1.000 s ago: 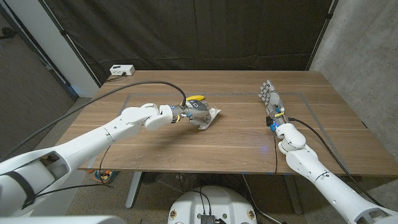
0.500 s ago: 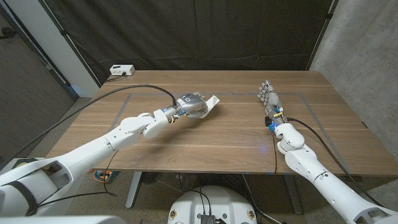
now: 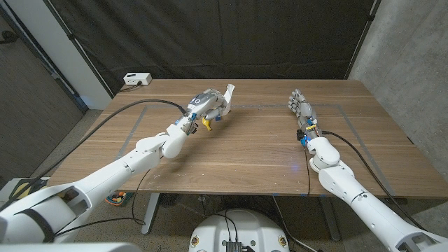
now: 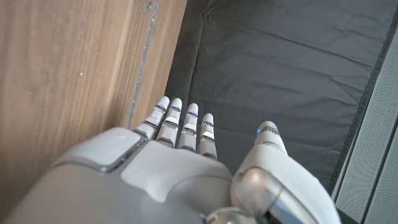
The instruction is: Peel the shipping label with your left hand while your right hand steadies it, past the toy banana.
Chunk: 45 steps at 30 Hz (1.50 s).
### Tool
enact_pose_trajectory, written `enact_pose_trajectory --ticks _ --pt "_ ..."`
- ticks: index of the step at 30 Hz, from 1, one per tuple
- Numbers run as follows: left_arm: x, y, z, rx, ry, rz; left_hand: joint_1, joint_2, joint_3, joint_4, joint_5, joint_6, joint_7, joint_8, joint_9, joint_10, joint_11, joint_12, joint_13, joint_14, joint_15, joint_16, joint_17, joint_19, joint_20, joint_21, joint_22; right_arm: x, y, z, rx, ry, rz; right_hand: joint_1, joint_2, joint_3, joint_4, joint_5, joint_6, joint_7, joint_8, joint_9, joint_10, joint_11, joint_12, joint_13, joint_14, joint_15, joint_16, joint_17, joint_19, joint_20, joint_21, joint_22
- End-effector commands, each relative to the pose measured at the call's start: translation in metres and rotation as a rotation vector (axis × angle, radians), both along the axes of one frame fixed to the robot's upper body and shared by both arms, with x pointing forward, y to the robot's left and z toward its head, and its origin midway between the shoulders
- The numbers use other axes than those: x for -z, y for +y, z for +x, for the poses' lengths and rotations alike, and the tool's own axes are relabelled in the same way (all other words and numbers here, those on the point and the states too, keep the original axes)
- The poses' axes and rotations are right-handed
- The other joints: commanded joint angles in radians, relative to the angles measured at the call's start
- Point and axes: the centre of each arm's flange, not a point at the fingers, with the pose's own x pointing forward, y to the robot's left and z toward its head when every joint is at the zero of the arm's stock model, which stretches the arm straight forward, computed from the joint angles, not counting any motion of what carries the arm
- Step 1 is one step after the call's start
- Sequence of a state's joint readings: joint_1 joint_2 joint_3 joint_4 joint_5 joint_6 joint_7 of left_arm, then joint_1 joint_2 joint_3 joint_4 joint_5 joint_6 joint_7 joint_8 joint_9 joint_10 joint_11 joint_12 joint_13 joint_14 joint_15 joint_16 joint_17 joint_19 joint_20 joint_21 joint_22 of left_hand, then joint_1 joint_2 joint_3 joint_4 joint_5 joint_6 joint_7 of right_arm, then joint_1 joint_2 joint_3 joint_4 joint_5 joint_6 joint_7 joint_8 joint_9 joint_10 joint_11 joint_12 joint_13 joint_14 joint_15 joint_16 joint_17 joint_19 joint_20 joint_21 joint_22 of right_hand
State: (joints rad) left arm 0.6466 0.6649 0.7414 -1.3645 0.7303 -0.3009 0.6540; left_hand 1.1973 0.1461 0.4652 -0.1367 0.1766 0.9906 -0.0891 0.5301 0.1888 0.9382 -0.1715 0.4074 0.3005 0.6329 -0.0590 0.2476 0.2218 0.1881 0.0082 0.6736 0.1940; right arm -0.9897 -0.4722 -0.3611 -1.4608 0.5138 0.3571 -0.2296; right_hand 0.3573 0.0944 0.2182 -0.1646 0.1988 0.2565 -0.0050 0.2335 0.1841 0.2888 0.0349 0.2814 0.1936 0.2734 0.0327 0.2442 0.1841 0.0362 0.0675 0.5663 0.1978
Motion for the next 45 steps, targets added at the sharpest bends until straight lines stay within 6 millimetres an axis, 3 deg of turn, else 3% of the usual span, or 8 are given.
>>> enact_pose_trajectory --ticks 1,12,21,26,28,30,35,45 --pt "-0.014 -0.009 0.005 0.041 -0.051 -0.004 0.006 0.0 0.01 -0.001 -0.001 0.002 -0.005 0.006 0.004 0.024 -0.022 0.056 0.009 0.013 -0.171 -0.003 0.003 0.009 -0.001 0.007 0.002 -0.013 0.014 -0.02 0.148 -0.076 -0.031 0.063 0.0 0.029 -0.008 -0.006 0.066 0.004 0.019 0.005 0.069 -0.009 0.023 0.003 0.082 -0.027 0.017 0.007 0.047 0.0 0.023 0.006" --pt "-0.02 -0.037 0.007 0.083 -0.119 0.132 0.011 -0.003 0.017 -0.004 -0.002 0.006 -0.01 0.008 0.004 0.023 -0.022 0.06 0.016 0.018 -0.173 -0.007 0.006 0.01 -0.004 0.01 0.003 -0.03 0.034 -0.038 0.259 -0.138 -0.106 0.235 -0.025 0.083 -0.011 0.001 0.255 -0.024 0.053 0.006 0.247 -0.046 0.074 0.006 0.267 -0.111 0.058 0.029 0.168 -0.017 0.086 0.016" --pt "-0.024 -0.053 0.008 0.102 -0.139 0.179 0.013 -0.006 0.02 -0.005 -0.002 0.011 -0.011 0.011 0.004 0.023 -0.022 0.063 0.022 0.02 -0.174 -0.01 0.009 0.011 -0.007 0.012 0.003 -0.035 0.045 -0.048 0.353 -0.161 -0.16 0.32 -0.049 0.087 -0.011 0.01 0.341 -0.037 0.07 0.007 0.358 -0.055 0.101 0.011 0.355 -0.154 0.116 0.062 0.219 -0.025 0.125 0.024" --pt "-0.026 -0.058 0.007 0.107 -0.153 0.187 0.014 -0.007 0.021 -0.006 -0.003 0.01 -0.012 0.011 0.004 0.024 -0.022 0.064 0.025 0.021 -0.175 -0.012 0.01 0.01 -0.007 0.013 0.003 -0.037 0.048 -0.053 0.405 -0.181 -0.178 0.362 -0.073 0.07 -0.006 0.015 0.404 -0.038 0.086 0.009 0.432 -0.058 0.119 0.024 0.428 -0.182 0.19 0.104 0.245 -0.032 0.15 0.031" --pt "-0.027 -0.06 0.007 0.106 -0.16 0.192 0.014 -0.008 0.022 -0.006 -0.003 0.01 -0.013 0.011 0.004 0.024 -0.022 0.065 0.026 0.021 -0.174 -0.012 0.01 0.01 -0.008 0.013 0.003 -0.038 0.049 -0.055 0.419 -0.188 -0.187 0.379 -0.088 0.053 0.001 0.019 0.439 -0.036 0.094 0.011 0.497 -0.053 0.138 0.035 0.461 -0.193 0.243 0.14 0.258 -0.039 0.166 0.035" --pt "-0.027 -0.061 0.007 0.102 -0.169 0.194 0.014 -0.008 0.022 -0.006 -0.003 0.011 -0.013 0.011 0.004 0.024 -0.022 0.065 0.027 0.021 -0.174 -0.013 0.01 0.011 -0.009 0.014 0.003 -0.038 0.05 -0.056 0.433 -0.191 -0.186 0.387 -0.092 0.044 0.005 0.022 0.462 -0.034 0.1 0.012 0.529 -0.056 0.148 0.041 0.48 -0.197 0.275 0.163 0.269 -0.028 0.179 0.041" --pt "-0.027 -0.065 0.009 0.097 -0.168 0.192 0.016 -0.01 0.023 -0.007 -0.003 0.011 -0.014 0.012 0.004 0.025 -0.022 0.067 0.03 0.022 -0.176 -0.014 0.012 0.009 -0.011 0.015 0.003 -0.04 0.054 -0.06 0.463 -0.203 -0.219 0.412 -0.114 0.009 0.011 0.034 0.541 -0.031 0.124 0.02 0.618 -0.063 0.179 0.069 0.523 -0.214 0.39 0.251 0.286 -0.033 0.223 0.068" --pt "-0.03 -0.076 0.013 0.095 -0.18 0.21 0.019 -0.012 0.023 -0.008 -0.003 0.013 -0.014 0.013 0.005 0.024 -0.022 0.069 0.036 0.024 -0.177 -0.015 0.017 0.007 -0.012 0.017 0.003 -0.044 0.064 -0.067 0.529 -0.228 -0.305 0.438 -0.137 -0.031 0.017 0.046 0.599 -0.03 0.15 0.041 0.693 -0.078 0.212 0.109 0.545 -0.234 0.518 0.359 0.299 -0.034 0.276 0.101"
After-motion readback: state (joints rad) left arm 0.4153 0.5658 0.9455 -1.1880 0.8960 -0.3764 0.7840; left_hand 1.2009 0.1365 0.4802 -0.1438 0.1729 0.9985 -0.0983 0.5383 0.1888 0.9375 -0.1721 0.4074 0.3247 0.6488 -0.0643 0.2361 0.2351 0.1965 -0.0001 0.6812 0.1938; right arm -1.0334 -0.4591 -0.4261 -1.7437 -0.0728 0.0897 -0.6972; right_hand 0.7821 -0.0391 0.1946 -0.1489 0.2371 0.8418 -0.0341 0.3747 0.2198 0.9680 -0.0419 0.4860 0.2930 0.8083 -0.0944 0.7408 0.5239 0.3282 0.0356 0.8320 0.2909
